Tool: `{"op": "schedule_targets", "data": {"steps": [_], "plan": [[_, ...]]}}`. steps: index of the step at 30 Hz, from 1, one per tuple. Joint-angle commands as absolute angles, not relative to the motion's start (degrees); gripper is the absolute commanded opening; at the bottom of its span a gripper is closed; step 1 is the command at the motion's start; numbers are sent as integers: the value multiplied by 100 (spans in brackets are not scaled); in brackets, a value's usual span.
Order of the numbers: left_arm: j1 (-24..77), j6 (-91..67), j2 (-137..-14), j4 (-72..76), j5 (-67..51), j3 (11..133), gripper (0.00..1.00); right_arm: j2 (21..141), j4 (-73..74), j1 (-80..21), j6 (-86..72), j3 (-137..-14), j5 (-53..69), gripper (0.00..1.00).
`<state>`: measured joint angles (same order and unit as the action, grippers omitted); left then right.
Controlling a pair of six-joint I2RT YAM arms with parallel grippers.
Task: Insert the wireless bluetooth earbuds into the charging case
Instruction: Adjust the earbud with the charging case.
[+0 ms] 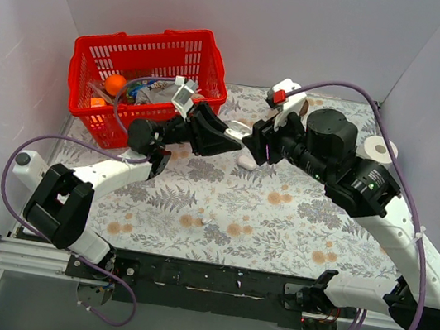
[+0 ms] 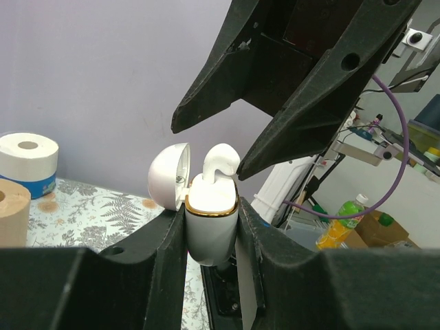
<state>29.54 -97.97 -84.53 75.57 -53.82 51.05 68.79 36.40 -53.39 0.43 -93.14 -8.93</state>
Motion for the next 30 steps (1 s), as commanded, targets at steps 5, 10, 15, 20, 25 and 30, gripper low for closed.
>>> {"op": "schedule_targets", "data": {"steps": [5, 10, 15, 20, 25, 30], "plan": [[3015, -9422, -8191, 8745, -5414, 5019, 0, 6786, 3164, -5344, -131, -9729, -774, 59], [3023, -8939, -7999, 8412, -5107, 4896, 0, 6767, 3269, -5344, -562, -9975, -870, 55], [3050, -8482, -7858, 8165, -4922, 4878, 0, 6864, 3524, -5344, -800, -9994, -817, 47], [3050, -8420, -7761, 8069, -4887, 4869, 0, 6522, 3367, -5344, -580, -9458, -721, 51], [3059, -8446, -7717, 8095, -4878, 4860, 0, 6478, 3375, -5344, -483, -9352, -712, 54], [3059, -8446, -7691, 8086, -4878, 4869, 0, 6521, 3358, -5344, -457, -9360, -686, 54]]}}
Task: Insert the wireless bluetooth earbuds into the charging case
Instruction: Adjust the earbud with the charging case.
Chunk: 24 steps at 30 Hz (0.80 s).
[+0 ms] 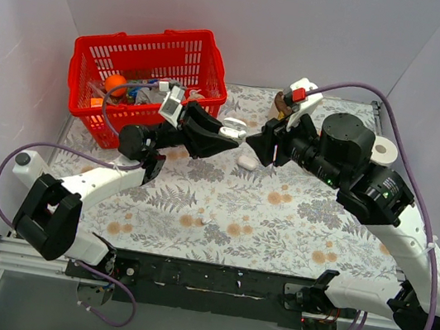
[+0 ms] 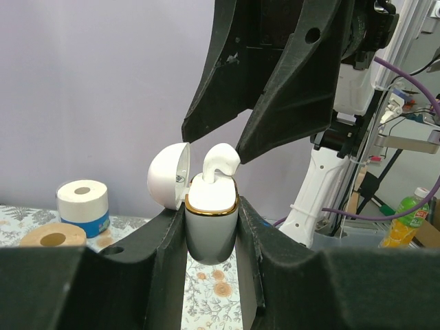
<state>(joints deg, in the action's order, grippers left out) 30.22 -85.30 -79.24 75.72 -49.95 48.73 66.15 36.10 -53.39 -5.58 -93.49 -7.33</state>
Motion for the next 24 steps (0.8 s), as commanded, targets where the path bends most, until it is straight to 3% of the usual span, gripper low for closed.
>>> {"op": "schedule_targets", "data": {"steps": [1, 24], "plan": [[3059, -8438, -7682, 8077, -4887, 4869, 0, 6521, 3331, -5344, -457, -9369, -677, 54], [3243, -8227, -7664, 7910, -4939, 4878, 0, 6908, 3234, -5344, -334, -9589, -686, 55]]}}
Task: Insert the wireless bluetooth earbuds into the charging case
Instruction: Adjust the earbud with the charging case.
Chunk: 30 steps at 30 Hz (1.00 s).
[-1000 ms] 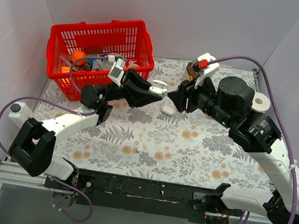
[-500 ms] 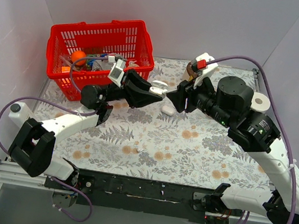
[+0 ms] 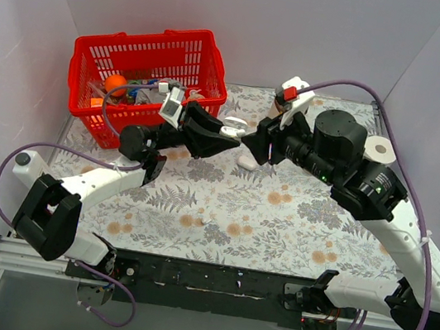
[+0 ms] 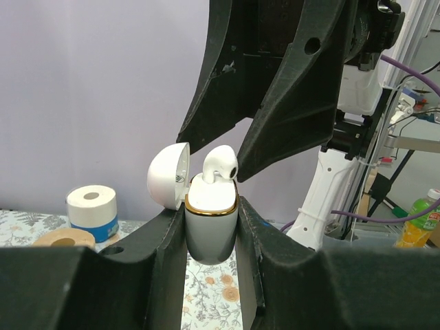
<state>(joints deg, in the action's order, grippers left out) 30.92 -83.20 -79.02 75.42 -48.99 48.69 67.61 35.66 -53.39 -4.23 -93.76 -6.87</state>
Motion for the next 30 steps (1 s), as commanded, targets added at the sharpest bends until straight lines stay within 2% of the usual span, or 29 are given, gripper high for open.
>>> {"op": "schedule_targets", "data": {"steps": [1, 10, 14, 17, 23, 25, 30], "plan": [[3252, -8209, -7655, 7910, -4939, 4878, 0, 6908, 3226, -5344, -325, -9598, -694, 55], [3322, -8051, -7611, 7787, -4931, 4843, 0, 6996, 3191, -5344, -299, -9703, -756, 56], [3322, -8007, -7541, 7761, -4756, 4720, 0, 6698, 2789, -5344, -272, -9511, -597, 59], [3305, -7534, -7182, 7297, -4255, 4448, 0, 6276, 2611, -5344, -237, -9054, -1035, 61], [3234, -6049, -5680, 5584, -3227, 3640, 0, 5617, 2163, -5326, -685, -7201, -1143, 61], [3226, -5749, -5075, 4933, -3015, 3499, 0, 5642, 1944, -5317, -834, -6543, -1003, 61], [3217, -5133, -4124, 3598, -2944, 3261, 0, 6309, 1618, -5326, -1063, -5854, -186, 55]]}}
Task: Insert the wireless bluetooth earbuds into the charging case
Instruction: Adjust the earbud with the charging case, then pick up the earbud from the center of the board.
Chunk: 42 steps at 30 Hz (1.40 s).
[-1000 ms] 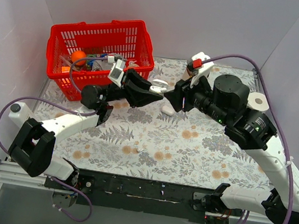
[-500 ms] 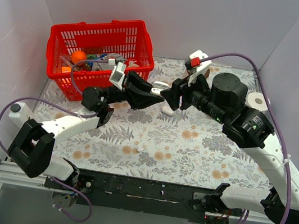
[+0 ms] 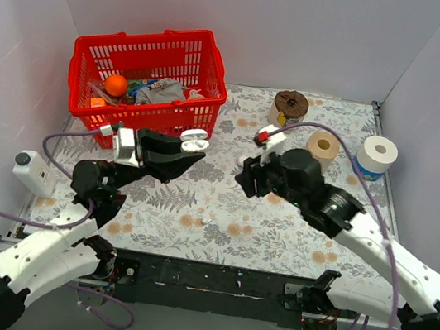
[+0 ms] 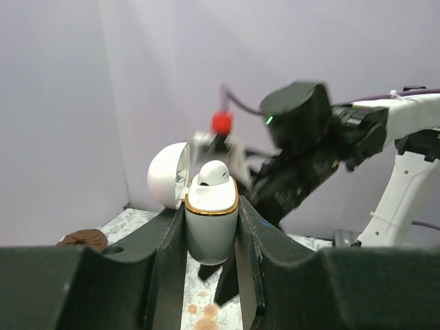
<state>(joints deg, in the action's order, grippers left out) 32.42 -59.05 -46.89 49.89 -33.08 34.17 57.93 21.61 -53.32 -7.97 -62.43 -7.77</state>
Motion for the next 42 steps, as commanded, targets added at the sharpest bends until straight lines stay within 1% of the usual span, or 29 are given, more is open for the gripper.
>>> {"op": "schedule_targets", "data": {"steps": [1, 6, 9, 10, 12, 13, 16, 20, 33, 42], "plan": [[3217, -5098, -4000, 3473, -2953, 3235, 0, 6615, 1513, -5326, -1063, -5784, -71, 52], [3217, -5010, -3122, 2718, -2883, 3041, 0, 7355, 1319, -5388, -1002, -5476, 378, 49], [3226, -4966, -2726, 2339, -2822, 3024, 0, 7681, 1240, -5467, -897, -5222, 544, 39], [3217, -4966, -2646, 2286, -2839, 3006, 0, 7786, 1170, -5519, -879, -5125, 597, 31], [3217, -5001, -2471, 2189, -2830, 2962, 0, 7909, 1047, -5668, -861, -4958, 755, 21], [3225, -5018, -2426, 2171, -2813, 2936, 0, 8067, 1020, -5799, -853, -4940, 799, 14], [3217, -5115, -2277, 2136, -2821, 2874, 0, 8401, 958, -6063, -870, -4904, 905, 1], [3225, -5133, -2171, 2022, -2848, 2865, 0, 8736, 835, -6266, -958, -4948, 932, 1], [3217, -5028, -1995, 1697, -2786, 2865, 0, 9852, 581, -6249, -1098, -5563, 501, 1], [3226, -4931, -1969, 1538, -2751, 2883, 0, 10283, 589, -5880, -1274, -5968, 317, 1]]}}
